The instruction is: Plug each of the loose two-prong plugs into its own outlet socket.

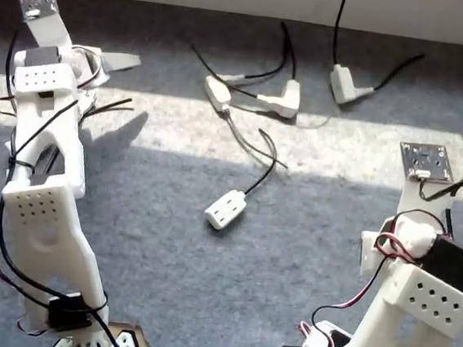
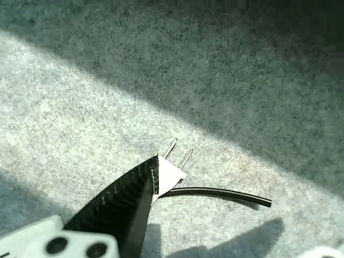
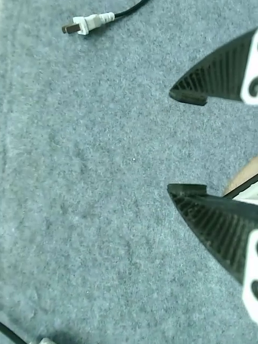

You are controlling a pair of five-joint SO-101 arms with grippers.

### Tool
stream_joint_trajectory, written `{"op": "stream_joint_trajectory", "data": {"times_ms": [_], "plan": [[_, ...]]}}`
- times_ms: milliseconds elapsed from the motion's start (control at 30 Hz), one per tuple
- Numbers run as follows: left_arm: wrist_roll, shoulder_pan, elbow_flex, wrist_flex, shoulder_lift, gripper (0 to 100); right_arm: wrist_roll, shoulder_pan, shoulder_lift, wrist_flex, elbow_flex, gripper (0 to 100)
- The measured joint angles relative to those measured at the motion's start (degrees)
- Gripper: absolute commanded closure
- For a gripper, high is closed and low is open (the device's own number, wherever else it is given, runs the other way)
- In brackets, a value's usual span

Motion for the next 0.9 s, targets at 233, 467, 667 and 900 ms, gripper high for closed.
{"op": "stream_joint_trajectory", "data": {"times_ms": [233,467,667,900], "plan": [[-10.55,-0.18,-5.01,-3.08,10.64,46,0.35,0.09,-5.27,-3.34,4.84,76.0],[-14.77,-2.64,-12.31,1.41,13.01,46,0.35,0.09,-6.68,-4.66,5.10,76.0],[-17.93,-2.64,-12.40,4.48,13.10,46,0.35,0.09,-6.68,-4.66,5.10,76.0],[-28.40,-2.37,-8.26,4.48,13.10,60,0.35,0.26,-6.68,-4.66,5.10,76.0]]}}
